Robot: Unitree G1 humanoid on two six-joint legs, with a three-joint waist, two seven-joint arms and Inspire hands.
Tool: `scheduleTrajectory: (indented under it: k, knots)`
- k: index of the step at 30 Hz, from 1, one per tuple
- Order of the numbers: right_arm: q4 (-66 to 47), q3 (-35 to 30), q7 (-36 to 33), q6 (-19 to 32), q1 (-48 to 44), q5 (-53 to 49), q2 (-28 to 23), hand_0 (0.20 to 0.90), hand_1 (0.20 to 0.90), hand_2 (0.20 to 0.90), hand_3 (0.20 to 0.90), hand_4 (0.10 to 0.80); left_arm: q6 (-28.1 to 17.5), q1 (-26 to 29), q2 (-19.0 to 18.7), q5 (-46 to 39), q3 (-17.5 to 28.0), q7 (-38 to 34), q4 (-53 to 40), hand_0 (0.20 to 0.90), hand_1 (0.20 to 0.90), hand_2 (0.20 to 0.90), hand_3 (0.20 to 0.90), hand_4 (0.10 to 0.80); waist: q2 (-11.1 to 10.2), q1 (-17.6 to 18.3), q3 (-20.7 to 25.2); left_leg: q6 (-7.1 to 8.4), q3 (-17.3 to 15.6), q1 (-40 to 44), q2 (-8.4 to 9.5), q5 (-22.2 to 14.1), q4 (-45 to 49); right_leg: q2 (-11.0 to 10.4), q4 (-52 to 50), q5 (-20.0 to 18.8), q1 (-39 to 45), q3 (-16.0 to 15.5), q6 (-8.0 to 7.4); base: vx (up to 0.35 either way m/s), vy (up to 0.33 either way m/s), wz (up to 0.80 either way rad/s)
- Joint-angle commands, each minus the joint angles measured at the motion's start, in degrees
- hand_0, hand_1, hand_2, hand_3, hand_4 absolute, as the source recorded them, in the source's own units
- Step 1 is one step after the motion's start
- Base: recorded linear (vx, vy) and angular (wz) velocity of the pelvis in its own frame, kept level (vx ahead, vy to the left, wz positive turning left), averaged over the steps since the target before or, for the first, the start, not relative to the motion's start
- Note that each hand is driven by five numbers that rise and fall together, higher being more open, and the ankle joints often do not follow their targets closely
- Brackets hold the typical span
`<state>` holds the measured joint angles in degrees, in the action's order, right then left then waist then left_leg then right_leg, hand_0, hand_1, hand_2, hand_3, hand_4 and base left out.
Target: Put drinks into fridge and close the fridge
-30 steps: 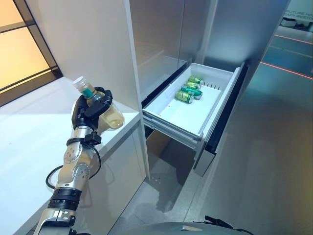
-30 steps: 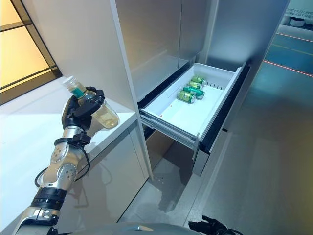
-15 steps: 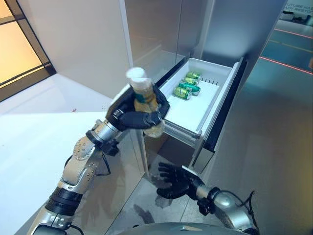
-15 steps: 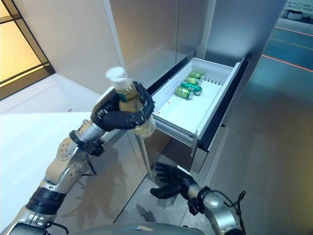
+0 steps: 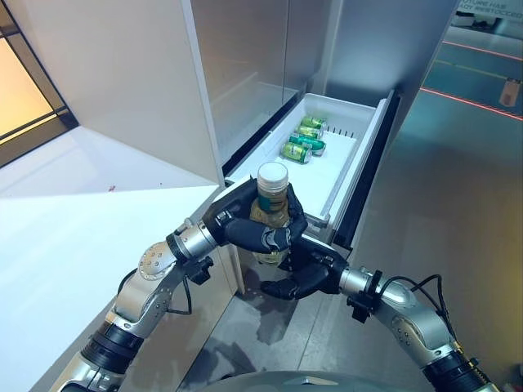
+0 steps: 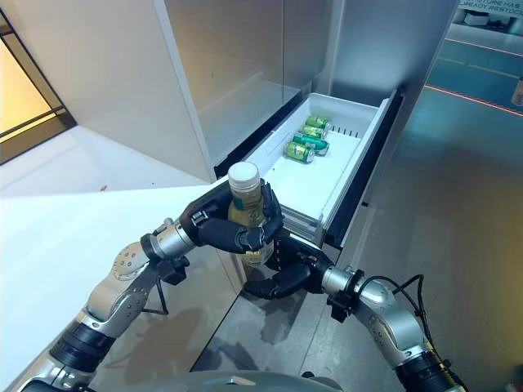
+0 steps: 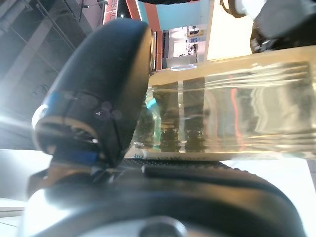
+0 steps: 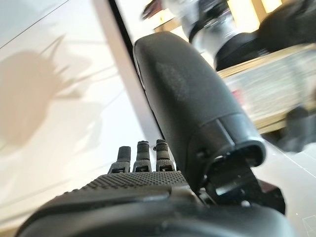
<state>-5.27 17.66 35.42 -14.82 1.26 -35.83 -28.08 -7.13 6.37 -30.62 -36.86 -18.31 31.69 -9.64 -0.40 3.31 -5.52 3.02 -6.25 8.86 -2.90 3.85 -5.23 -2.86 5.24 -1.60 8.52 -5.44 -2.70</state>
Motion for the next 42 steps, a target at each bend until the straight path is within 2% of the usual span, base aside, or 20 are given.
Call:
scheduleTrajectory:
  k: [1,3,7,18,27,34,37,38,39,40,41,42]
  knots:
    - [-7.66,-2.14,4.14,0.22,-7.63,-9.64,1.56,0.900,0.900,0.900,0.900,0.800,-5.47,7.49,2.03,-3.33,0.78,-1.23,-1.23,0.300,0.300,0.300,0.200,0.100,-0.29,-0.38,0.85,-5.02,-0.29,1.82,4.95,-7.13,0.46,3.46,-5.44,5.39,-0.61,-2.22,-0.62,0.000,0.000,0.00]
    - [-7.77,-1.49,4.41,-0.84,-8.22,-11.72,1.43,0.900,0.900,0.900,0.900,0.800,-5.30,7.94,2.15,-3.25,-0.03,-1.80,-0.20,0.300,0.300,0.300,0.200,0.100,-0.41,-0.39,0.86,-5.02,-0.27,1.77,5.00,-7.11,0.53,3.43,-5.34,5.32,-0.56,-2.27,-0.62,0.000,0.000,0.00]
    - [-8.20,0.09,4.03,0.45,-9.33,-11.37,1.45,0.900,0.900,0.900,0.900,0.800,-4.96,8.68,2.62,-3.99,-1.63,-2.95,1.55,0.300,0.300,0.300,0.200,0.100,-0.58,-0.41,0.89,-5.02,-0.21,1.57,5.10,-7.03,0.62,3.41,-5.20,5.14,-0.65,-2.26,-0.61,0.000,0.000,0.00]
    - [-9.73,3.02,2.22,-2.57,-12.06,-15.23,2.01,0.900,0.900,0.900,0.900,0.800,-3.72,9.25,3.68,-2.04,-3.75,-4.15,4.28,0.300,0.300,0.300,0.200,0.100,-0.71,-0.66,0.93,-4.91,-0.09,1.28,5.10,-6.82,0.77,3.39,-4.87,4.84,-0.68,-2.35,-0.59,0.000,0.000,0.00]
    - [-9.27,3.25,-4.19,-0.40,-13.27,-17.42,3.40,0.900,0.900,0.900,0.900,0.800,-0.45,8.42,5.53,-3.46,-4.71,-3.27,5.14,0.300,0.300,0.300,0.200,0.100,-0.51,-0.81,0.97,-4.87,0.06,1.32,5.06,-6.74,0.78,3.43,-4.79,4.74,-0.58,-2.56,-0.47,0.000,0.000,0.00]
    - [-9.01,3.84,-9.23,-5.17,-12.67,-24.87,4.93,0.900,0.900,0.900,0.900,0.800,0.90,7.20,6.83,-2.94,-5.83,-2.00,5.56,0.300,0.300,0.300,0.200,0.100,-0.30,-0.83,0.83,-4.89,0.09,1.29,5.11,-6.74,0.90,3.41,-4.84,4.83,-0.54,-2.74,-0.41,0.000,0.000,0.00]
    - [-8.36,4.56,-10.86,-5.70,-12.48,-27.25,5.69,0.900,0.900,0.900,0.900,0.800,1.43,7.22,6.91,-2.89,-6.59,-2.23,5.45,0.300,0.300,0.300,0.200,0.100,-0.26,-0.87,0.83,-4.91,0.18,1.23,5.19,-6.71,0.91,3.42,-4.82,4.83,-0.54,-2.74,-0.41,0.000,0.000,0.00]
    - [-8.19,4.76,-11.03,-5.31,-12.26,-27.35,5.86,0.869,0.869,0.869,0.864,0.764,1.60,7.08,6.95,-2.96,-6.79,-2.24,5.52,0.300,0.300,0.300,0.200,0.100,-0.19,-0.87,0.81,-4.93,0.15,1.25,5.17,-6.70,0.90,3.41,-4.80,4.79,-0.54,-2.79,-0.43,0.000,0.000,0.00]
    - [-8.19,4.76,-11.03,-5.30,-12.26,-27.35,5.86,0.869,0.869,0.869,0.864,0.764,1.60,7.08,6.94,-2.96,-6.79,-2.24,5.52,0.300,0.300,0.300,0.200,0.100,-0.19,-0.86,0.81,-4.93,0.15,1.25,5.17,-6.70,0.90,3.41,-4.80,4.79,-0.54,-2.79,-0.43,0.000,0.000,0.00]
    - [-8.16,5.10,-11.45,-4.77,-12.08,-27.12,6.01,0.811,0.811,0.811,0.796,0.696,1.93,6.94,6.92,-3.04,-6.94,-2.16,5.51,0.300,0.300,0.300,0.200,0.100,-0.15,-0.91,0.83,-4.93,0.17,1.23,5.17,-6.66,0.90,3.41,-4.82,4.77,-0.57,-2.82,-0.43,0.000,0.000,0.00]
    - [-8.17,5.24,-11.68,-4.73,-12.05,-27.12,5.95,0.422,0.422,0.422,0.343,0.243,2.13,6.84,6.97,-3.03,-7.16,-2.26,5.45,0.300,0.300,0.300,0.200,0.100,-0.14,-0.91,0.83,-4.94,0.17,1.20,5.18,-6.65,0.94,3.38,-4.82,4.77,-0.58,-2.83,-0.45,0.000,0.000,0.00]
    - [-8.07,5.52,-11.89,-4.39,-12.01,-26.14,6.16,0.373,0.373,0.373,0.285,0.185,2.21,6.74,6.96,-3.05,-7.37,-2.06,5.58,0.300,0.300,0.300,0.200,0.100,-0.12,-0.91,0.87,-4.96,0.19,1.22,5.20,-6.66,0.90,3.40,-4.79,4.77,-0.58,-2.83,-0.46,0.000,0.000,0.00]
